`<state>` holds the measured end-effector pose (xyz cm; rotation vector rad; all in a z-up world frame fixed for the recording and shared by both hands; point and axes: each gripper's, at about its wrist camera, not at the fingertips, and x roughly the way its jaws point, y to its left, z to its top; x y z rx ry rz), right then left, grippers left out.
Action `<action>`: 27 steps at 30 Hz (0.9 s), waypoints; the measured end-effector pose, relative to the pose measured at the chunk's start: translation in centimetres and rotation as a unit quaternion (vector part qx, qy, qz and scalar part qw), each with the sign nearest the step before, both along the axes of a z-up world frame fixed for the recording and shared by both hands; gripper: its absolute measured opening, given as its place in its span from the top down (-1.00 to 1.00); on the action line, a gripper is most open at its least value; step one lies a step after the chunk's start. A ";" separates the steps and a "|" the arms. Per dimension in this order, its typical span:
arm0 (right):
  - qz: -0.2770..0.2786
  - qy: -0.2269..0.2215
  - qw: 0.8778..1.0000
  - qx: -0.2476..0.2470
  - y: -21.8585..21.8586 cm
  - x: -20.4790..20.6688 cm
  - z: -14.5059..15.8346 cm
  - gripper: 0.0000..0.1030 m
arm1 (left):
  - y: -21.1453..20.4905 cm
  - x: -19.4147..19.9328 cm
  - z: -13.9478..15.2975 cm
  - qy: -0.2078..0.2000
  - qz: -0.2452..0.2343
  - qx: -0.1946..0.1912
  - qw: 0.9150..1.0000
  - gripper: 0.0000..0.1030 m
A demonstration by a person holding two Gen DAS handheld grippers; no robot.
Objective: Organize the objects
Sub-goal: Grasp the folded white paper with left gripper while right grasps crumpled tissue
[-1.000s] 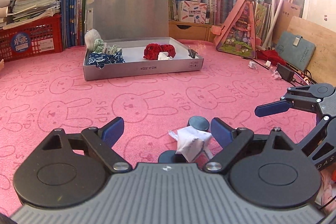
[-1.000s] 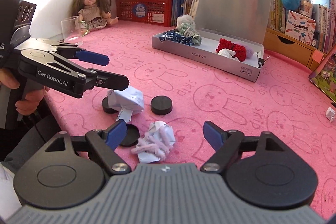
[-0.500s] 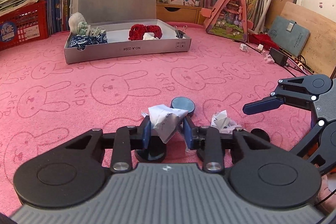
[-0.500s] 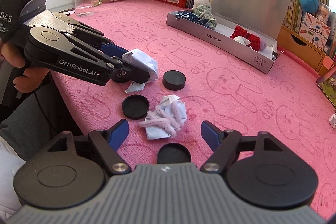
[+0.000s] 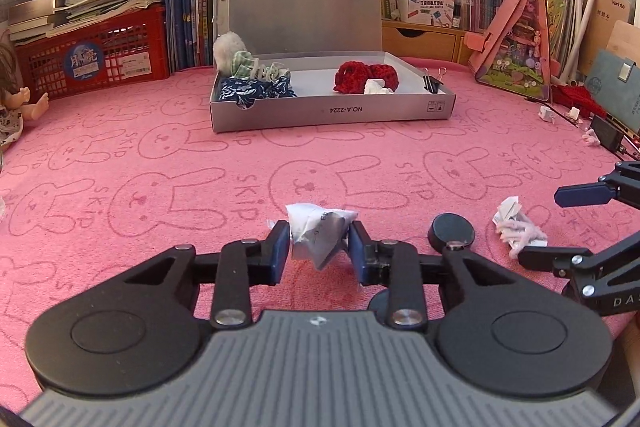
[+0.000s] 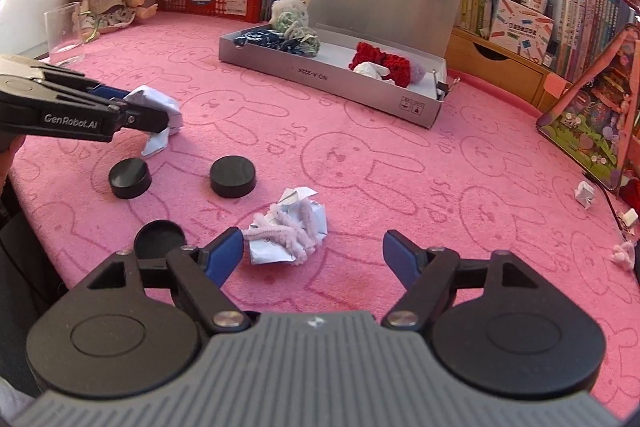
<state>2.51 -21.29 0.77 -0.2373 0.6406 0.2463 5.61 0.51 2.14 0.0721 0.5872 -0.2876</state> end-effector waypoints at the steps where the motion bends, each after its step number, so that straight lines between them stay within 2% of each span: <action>1: -0.002 -0.003 1.000 0.002 -0.1 0.1 0.1 -0.67 | 0.0 -0.1 0.0 0.001 -0.002 0.000 1.000 0.21; 2: 0.000 -0.002 1.000 0.004 -0.1 0.2 0.1 -0.67 | -0.1 -0.1 -0.1 0.002 -0.003 0.001 1.000 0.13; 4: 0.009 0.002 1.000 0.004 0.0 0.3 0.0 -0.67 | -0.3 -0.2 -0.4 0.001 -0.001 0.008 1.000 -0.15; 7: 0.016 0.008 1.000 0.001 0.4 0.5 -0.4 -0.67 | -0.6 -0.2 -0.9 -0.002 0.008 0.021 1.000 -0.23; 15: 0.045 0.027 0.998 0.022 -0.3 2.1 -0.6 -0.67 | -0.5 0.4 -1.1 -0.002 0.011 0.015 1.000 -0.29; 18: 0.057 0.039 0.997 0.034 -0.6 2.6 -0.6 -0.61 | -0.5 0.6 -1.1 0.003 0.012 0.005 1.000 -0.30; 23: 0.072 0.042 0.995 0.048 -0.5 2.2 -0.6 -0.33 | -0.9 1.0 -1.5 0.011 0.014 -0.001 1.000 -0.30; 27: 0.071 0.035 0.996 0.049 -0.3 1.9 -0.5 -0.21 | -1.2 1.1 -1.6 0.011 0.016 -0.002 1.000 -0.30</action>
